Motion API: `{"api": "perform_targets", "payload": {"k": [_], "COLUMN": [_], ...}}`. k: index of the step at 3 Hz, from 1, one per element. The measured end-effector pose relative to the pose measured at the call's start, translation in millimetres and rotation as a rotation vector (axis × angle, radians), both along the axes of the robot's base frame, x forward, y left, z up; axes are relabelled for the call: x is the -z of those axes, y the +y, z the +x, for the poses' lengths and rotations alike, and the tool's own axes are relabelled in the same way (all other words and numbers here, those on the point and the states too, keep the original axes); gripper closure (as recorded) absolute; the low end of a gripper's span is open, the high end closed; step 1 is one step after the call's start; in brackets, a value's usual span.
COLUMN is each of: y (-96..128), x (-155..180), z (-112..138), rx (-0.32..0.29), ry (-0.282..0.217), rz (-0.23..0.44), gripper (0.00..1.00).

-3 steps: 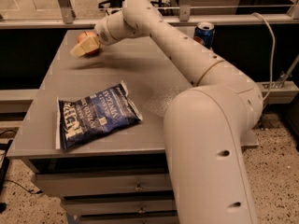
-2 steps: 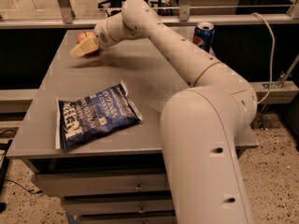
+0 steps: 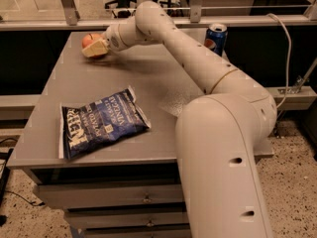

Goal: Move apple near blue chip bag

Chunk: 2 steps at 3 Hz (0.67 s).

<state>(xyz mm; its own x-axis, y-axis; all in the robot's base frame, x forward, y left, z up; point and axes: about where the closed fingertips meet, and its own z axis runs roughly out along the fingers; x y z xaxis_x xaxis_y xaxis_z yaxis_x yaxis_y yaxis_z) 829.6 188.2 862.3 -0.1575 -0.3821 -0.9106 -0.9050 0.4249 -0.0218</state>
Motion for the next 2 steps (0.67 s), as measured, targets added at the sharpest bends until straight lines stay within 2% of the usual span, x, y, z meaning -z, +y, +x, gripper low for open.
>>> {"api": "perform_targets", "payload": {"k": [1, 2], "y": [-8.6, -19.4], "x": [-6.2, -27.5], "z": [-3.4, -15.8], "rx": [0.003, -0.012], "ry": [-0.012, -0.047], "rz": [0.017, 0.059], "gripper": [0.60, 0.83]}}
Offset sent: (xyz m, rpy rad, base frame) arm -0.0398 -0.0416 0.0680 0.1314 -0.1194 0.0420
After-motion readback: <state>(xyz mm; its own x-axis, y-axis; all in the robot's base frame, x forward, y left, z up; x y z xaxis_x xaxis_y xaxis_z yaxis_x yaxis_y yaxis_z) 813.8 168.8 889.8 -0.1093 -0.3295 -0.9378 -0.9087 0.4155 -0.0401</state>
